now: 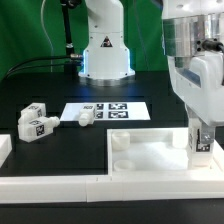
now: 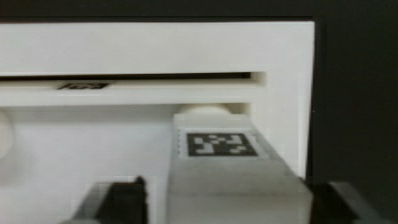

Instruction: Assemble one leg

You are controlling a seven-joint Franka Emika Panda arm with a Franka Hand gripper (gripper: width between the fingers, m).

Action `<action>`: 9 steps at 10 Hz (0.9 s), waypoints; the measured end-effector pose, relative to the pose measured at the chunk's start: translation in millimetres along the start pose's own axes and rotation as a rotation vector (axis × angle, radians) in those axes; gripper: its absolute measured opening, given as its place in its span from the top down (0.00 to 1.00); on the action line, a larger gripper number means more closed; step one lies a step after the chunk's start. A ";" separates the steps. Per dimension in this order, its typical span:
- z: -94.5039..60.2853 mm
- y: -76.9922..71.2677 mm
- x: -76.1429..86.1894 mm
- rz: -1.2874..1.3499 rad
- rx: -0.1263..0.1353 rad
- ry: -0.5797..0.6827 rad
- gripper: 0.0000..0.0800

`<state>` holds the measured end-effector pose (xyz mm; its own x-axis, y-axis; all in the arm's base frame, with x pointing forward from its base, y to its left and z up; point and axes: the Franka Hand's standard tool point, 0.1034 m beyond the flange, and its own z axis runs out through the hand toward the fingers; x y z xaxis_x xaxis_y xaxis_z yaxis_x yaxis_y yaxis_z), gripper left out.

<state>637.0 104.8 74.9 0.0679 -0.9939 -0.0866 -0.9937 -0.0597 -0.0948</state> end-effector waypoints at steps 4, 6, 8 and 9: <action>0.1 2.6 -7.7 -0.666 -0.032 -0.013 0.19; -0.3 1.7 -5.1 -0.779 -0.029 -0.013 0.19; -0.9 0.9 -3.0 -0.947 -0.034 -0.004 0.19; -2.7 -3.3 -0.5 -1.124 -0.034 0.008 0.19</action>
Offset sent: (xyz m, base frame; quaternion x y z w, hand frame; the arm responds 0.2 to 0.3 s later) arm -0.0112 0.0369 -0.0128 -0.0673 -0.0778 -0.4375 0.8933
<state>639.9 105.2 77.9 0.9262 -0.3751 0.0370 -0.3709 -0.9245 -0.0879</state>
